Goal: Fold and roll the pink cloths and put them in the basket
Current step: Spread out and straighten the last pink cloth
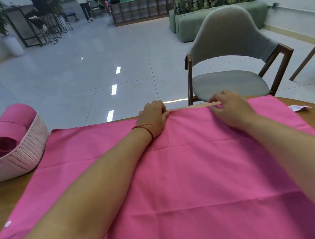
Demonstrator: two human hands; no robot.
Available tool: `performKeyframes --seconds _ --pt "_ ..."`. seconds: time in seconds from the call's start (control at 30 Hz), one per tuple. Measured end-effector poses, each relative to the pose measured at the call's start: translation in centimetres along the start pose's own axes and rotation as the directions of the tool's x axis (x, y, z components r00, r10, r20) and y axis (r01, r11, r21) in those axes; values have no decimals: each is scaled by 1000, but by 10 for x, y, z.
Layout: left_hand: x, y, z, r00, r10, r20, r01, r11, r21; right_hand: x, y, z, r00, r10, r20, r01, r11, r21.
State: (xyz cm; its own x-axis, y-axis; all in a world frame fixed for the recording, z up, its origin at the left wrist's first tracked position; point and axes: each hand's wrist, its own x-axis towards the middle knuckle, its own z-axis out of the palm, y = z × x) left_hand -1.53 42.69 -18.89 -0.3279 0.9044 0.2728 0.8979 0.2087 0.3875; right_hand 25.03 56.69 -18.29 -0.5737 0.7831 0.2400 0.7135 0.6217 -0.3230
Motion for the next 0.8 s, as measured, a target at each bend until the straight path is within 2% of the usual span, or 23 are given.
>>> performKeyframes --seconds 0.1,0.23,0.33,0.43,0.47,0.53,0.6,0.67,0.73,0.8 --pt "-3 -4 0 998 -59 -18 60 995 84 -5 8 9 999 -14 -34 14 1000 3" --pt "-29 -11 -26 998 17 -58 -8 989 150 6 19 7 999 49 -2 -49 999 9" --pt "-76 -42 -40 996 28 83 -41 986 159 12 25 9 996 89 -3 -89 996 -28" --pt "-98 -81 -53 977 -62 203 17 977 213 12 13 5 993 114 -43 -118 986 -116" --pt "-98 -89 -56 967 -102 232 47 972 232 7 -2 2 997 61 -51 -67 990 -124" --pt "-94 -91 -58 949 -162 271 88 961 263 -12 -46 -4 989 -148 0 148 989 -22" --pt "-93 -87 -59 945 -174 278 97 958 269 -49 -97 -2 916 -364 170 345 929 132" --pt "-97 -85 -62 948 -172 269 101 961 258 -88 -134 8 801 -494 337 474 868 146" --pt "-100 -96 -69 948 -176 265 109 962 251 -104 -137 16 754 -510 414 536 842 60" --pt "-100 -125 -78 950 -179 256 109 959 263 -91 -113 12 783 -444 436 488 873 13"
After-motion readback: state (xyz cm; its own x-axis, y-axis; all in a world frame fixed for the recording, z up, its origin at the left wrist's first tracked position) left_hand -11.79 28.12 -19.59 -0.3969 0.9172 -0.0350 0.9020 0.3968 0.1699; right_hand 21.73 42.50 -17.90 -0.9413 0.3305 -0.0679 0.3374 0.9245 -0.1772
